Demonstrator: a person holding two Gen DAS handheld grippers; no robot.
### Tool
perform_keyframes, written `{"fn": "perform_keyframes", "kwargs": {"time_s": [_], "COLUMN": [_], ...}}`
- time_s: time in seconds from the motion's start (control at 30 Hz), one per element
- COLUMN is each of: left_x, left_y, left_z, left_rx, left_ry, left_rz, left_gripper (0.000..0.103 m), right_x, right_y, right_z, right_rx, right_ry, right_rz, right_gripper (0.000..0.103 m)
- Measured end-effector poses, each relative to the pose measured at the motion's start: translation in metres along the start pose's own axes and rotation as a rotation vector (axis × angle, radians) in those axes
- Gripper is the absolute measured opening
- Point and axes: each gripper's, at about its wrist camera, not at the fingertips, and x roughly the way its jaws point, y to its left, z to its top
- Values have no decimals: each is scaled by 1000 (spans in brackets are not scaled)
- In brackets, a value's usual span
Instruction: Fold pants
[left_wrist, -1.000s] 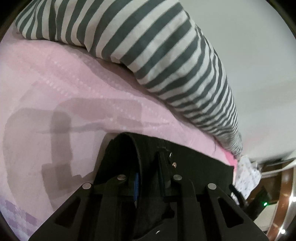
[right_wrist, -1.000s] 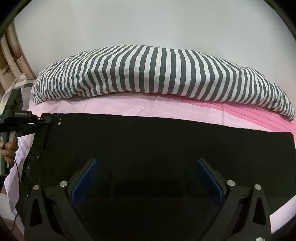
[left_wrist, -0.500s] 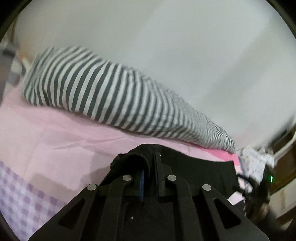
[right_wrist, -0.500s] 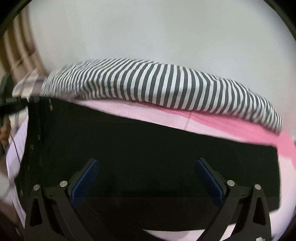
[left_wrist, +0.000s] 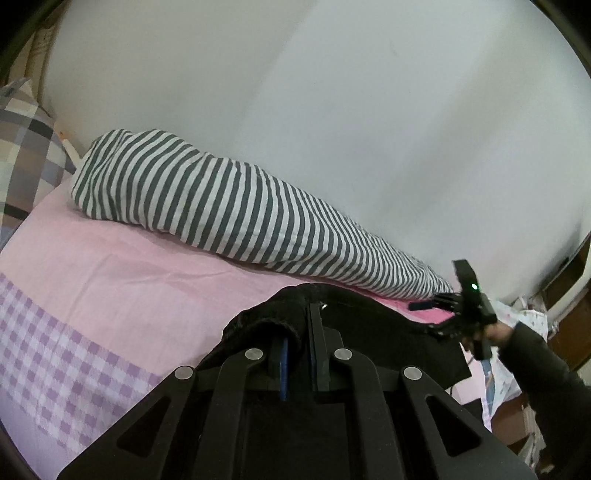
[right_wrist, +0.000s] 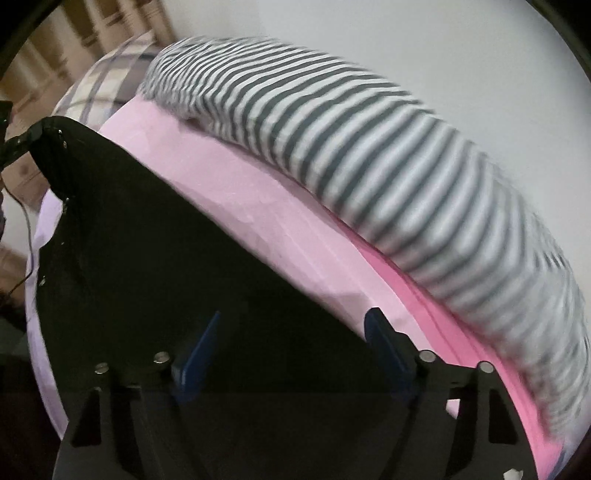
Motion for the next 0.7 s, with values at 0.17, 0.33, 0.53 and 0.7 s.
{"fn": "perform_keyframes", "kwargs": {"time_s": [0.17,0.33,0.53,0.7], "left_x": [-2,1,5,8], "left_y": [4,2,2,6], "left_z": [0,2,5,7], "left_rx": [-13,1,4,23], "left_ry": [-3,8,18,17], "left_rz": [24,45,56,68], "left_gripper": [8,8,8,8], "right_x": [30,39,29,3], "right_y": [-1,-7,-20,-20], "right_z": [28,24,-12,-37], "right_rx": [-80,-108,-83,-57], "right_ry": [105,155,170,113], "right_rz": [138,165,92,-39], "right_gripper": [69,57,30,11]}}
